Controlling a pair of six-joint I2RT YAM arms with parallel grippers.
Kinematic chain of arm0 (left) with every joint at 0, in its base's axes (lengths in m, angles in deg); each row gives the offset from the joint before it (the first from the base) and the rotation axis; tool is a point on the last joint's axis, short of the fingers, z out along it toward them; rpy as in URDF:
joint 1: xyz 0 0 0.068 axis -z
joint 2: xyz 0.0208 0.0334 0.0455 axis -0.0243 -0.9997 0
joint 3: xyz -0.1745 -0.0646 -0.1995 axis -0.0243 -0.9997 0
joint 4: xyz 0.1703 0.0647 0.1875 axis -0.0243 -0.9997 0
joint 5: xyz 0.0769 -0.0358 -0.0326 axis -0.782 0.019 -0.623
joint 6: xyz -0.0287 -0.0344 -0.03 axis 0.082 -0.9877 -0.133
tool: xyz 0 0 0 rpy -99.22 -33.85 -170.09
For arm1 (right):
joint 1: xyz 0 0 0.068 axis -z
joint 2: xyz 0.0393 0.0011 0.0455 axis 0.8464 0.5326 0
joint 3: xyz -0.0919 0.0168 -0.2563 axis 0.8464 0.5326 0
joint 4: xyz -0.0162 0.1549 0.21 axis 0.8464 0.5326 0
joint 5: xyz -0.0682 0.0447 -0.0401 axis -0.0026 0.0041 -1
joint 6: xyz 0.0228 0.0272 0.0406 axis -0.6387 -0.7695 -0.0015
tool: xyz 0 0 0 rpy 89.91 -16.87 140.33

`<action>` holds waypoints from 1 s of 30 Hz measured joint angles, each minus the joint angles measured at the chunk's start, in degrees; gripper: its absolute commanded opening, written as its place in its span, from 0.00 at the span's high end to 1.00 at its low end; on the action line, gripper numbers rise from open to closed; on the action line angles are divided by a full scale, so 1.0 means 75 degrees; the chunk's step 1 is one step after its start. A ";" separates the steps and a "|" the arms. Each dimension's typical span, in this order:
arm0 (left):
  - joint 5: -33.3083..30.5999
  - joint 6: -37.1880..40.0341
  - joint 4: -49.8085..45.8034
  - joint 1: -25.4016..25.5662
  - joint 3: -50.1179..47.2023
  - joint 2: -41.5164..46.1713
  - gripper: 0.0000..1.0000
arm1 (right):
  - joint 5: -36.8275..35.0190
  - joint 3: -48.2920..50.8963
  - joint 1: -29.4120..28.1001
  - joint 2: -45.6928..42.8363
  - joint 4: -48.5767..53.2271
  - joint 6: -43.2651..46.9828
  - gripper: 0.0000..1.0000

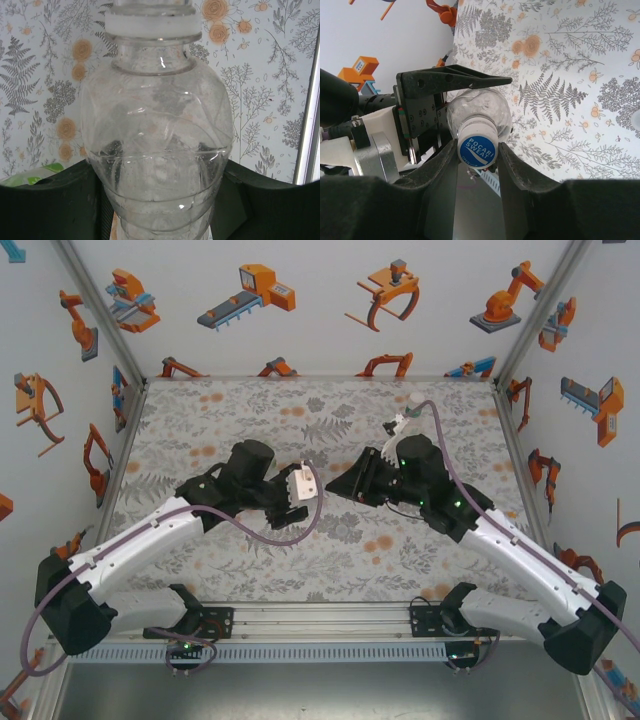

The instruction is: Screw on the bottle caps

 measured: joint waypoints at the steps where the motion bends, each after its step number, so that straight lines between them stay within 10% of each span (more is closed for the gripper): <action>1: -0.0012 -0.0015 -0.0003 0.0000 0.0000 0.0000 1.00 | -0.0012 -0.0015 0.0000 0.0020 0.0006 -0.0050 1.00; 15: 0.0195 -0.0035 0.0306 0.0000 0.0061 0.0003 1.00 | -0.0020 -0.0857 -0.0035 0.0035 0.0924 0.1198 0.40; 30: 0.0938 0.0189 0.0309 0.0000 0.0064 0.0067 1.00 | 0.0539 -0.1813 -0.0035 -0.0507 0.1714 0.5351 0.42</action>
